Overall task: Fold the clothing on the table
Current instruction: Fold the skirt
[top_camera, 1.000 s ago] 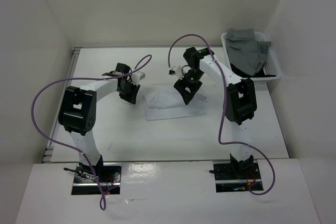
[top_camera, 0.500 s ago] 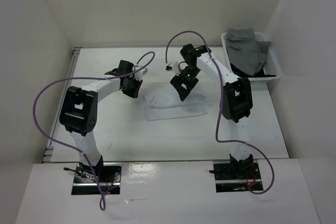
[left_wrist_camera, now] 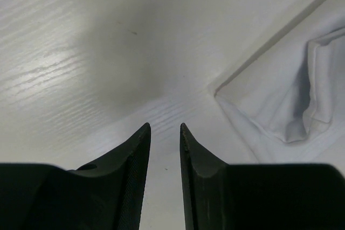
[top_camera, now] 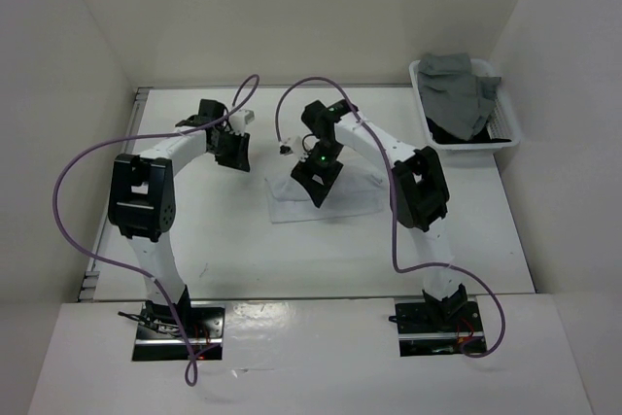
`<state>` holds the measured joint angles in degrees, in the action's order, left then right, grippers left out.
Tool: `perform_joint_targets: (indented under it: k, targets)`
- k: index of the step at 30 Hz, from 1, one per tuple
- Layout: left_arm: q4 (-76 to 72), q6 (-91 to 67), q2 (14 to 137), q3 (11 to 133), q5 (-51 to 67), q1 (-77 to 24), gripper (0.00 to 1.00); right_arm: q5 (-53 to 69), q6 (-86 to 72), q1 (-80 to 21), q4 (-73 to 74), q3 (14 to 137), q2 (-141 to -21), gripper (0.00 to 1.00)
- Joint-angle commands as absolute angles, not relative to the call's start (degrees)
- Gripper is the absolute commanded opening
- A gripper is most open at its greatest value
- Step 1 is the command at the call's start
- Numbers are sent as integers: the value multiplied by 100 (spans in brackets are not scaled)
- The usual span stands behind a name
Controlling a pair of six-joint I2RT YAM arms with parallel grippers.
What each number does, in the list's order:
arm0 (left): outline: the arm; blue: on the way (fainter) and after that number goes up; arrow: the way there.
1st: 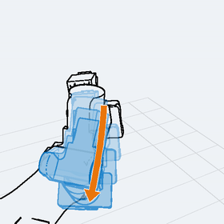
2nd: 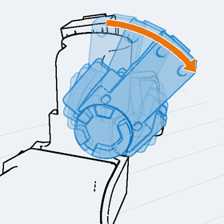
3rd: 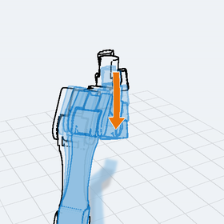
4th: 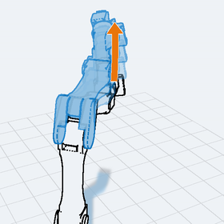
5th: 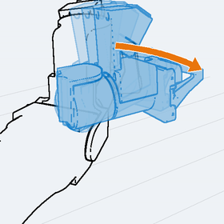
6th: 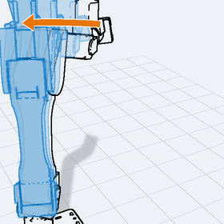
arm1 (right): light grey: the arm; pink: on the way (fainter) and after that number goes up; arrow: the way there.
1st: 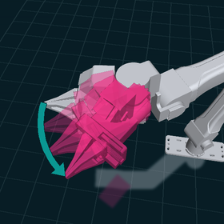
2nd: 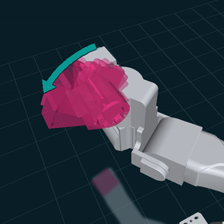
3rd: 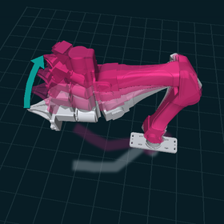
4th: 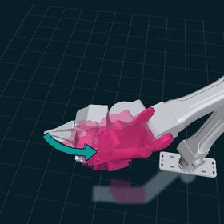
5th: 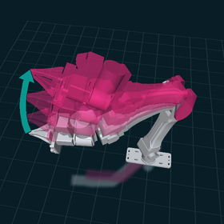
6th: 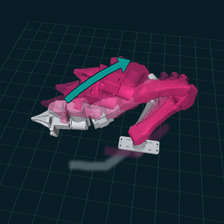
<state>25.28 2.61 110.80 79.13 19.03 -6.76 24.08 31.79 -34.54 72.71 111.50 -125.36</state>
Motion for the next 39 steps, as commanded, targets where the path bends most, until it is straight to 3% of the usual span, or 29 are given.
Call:
perform_joint_targets:
  k: [1, 19, 25, 34, 39]
  targets:
    - [2742, 185, 11136, 8112, 2496, -729, 36, 2154, 2997, -3340, 7189, 11216, -12568, 81]
    - [2848, 185, 11136, 8112, 2742, -624, 36, 1038, 2593, -2232, 6460, 10081, -12339, 81]
    - [2848, 237, 11074, 8060, 2742, -624, 36, 870, 2409, -2232, 6083, 10634, -12972, 80]
    - [2909, 237, 11021, 8121, 2742, -624, 37, 817, 1996, -2338, 6239, 12608, -14096, 77]
    - [3128, 395, 11021, 8367, 3093, -624, 48, 1099, 1881, -2338, 6679, 13552, -14440, 77]
